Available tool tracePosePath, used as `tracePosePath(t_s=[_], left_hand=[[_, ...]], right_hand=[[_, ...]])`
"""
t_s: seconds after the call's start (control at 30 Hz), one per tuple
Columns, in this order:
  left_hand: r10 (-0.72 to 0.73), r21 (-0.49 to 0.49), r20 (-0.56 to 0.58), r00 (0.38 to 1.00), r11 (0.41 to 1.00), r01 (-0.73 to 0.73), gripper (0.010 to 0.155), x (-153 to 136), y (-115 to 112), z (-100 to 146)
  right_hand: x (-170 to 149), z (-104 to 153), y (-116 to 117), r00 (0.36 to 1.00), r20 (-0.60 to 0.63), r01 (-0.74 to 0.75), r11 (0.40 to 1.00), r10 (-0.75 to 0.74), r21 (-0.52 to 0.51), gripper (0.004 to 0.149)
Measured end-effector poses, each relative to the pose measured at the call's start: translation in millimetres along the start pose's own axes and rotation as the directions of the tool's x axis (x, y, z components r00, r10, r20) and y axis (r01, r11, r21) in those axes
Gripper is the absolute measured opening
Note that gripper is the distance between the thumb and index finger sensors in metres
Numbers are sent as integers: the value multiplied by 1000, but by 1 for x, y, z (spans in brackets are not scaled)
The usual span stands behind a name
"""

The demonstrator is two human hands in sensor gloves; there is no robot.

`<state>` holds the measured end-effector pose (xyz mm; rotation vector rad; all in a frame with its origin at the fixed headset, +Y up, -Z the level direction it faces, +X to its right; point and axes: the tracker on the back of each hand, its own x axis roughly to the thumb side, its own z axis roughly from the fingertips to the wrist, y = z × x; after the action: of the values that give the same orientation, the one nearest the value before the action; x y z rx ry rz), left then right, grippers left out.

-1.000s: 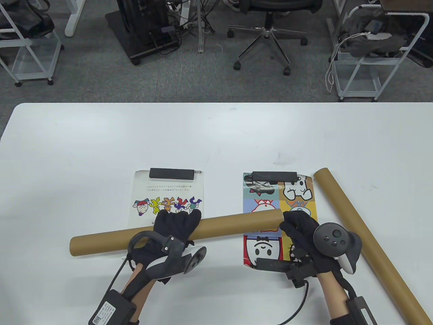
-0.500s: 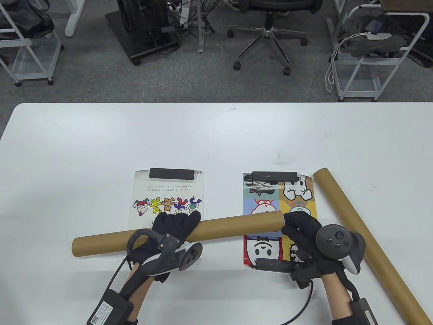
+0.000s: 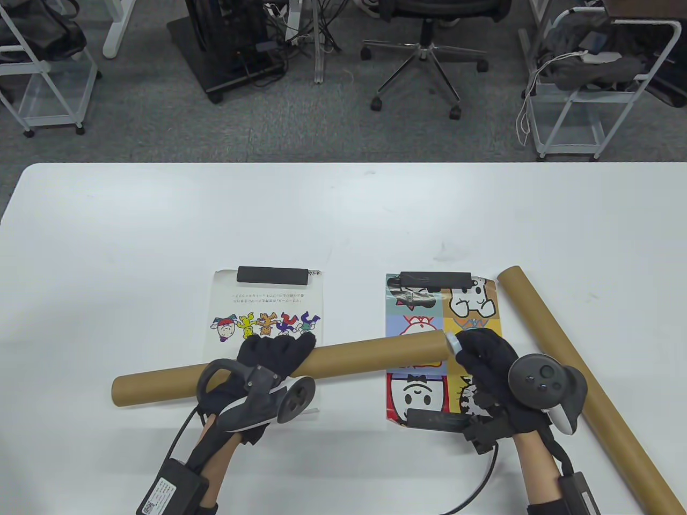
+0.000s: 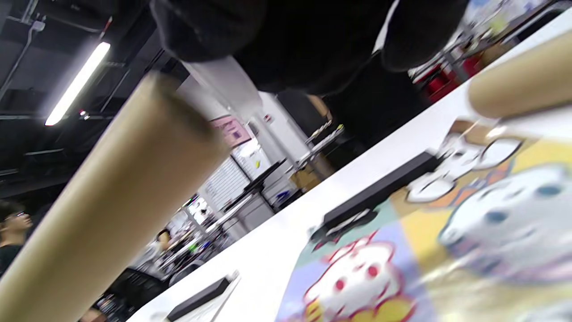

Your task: Roll up posters and store in mailing tubes

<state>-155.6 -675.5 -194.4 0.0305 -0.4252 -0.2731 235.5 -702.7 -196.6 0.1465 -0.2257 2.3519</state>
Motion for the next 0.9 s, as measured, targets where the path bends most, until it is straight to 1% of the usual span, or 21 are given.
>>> tracePosePath(t_s=[0.07,0.1,0.13,0.27,0.33,0.4,0.5,0.57,0.6,0.73,0.87,0.9], left_hand=[[6,0,-55,998,1000,-6,83,-10,-2,3],[-3,-3,-69,998,1000,3,83,-14,-2,4],[-1,-6,-75,997,1000,0,83,-16,-3,4],[23,-10,-90,996,1000,-24,83,-19,-3,3],[31,-9,-118,992,999,-32,83,-24,-3,3],[42,-16,-147,988,999,-45,84,-31,-4,3],[57,-35,-199,978,997,-65,84,-44,-9,4],[56,-47,-235,970,996,-69,84,-52,-12,5],[57,-53,-255,965,996,-73,84,-57,-15,6],[75,-64,-301,951,993,-99,84,-70,-20,9],[107,-53,-342,933,990,-133,84,-81,-24,11],[113,-54,-345,932,989,-140,84,-82,-24,11]], right_hand=[[-8,0,-8,996,-24,90,996,-90,0,39],[-11,3,-11,993,-42,111,994,-112,-24,39],[-12,2,-11,994,-44,94,995,-96,-36,39],[-8,2,-3,999,-39,31,1000,-31,2,39],[-2,1,3,1000,-28,-2,1000,3,29,39],[6,-1,10,998,-10,-57,997,58,61,39],[23,-7,28,981,23,-192,974,190,121,39],[34,-10,42,960,55,-281,946,276,160,39],[42,-13,51,942,77,-336,923,328,186,39],[68,-22,81,879,164,-476,850,448,227,38],[97,-28,122,763,283,-644,717,581,266,38],[102,-29,129,744,300,-666,697,597,264,38]])
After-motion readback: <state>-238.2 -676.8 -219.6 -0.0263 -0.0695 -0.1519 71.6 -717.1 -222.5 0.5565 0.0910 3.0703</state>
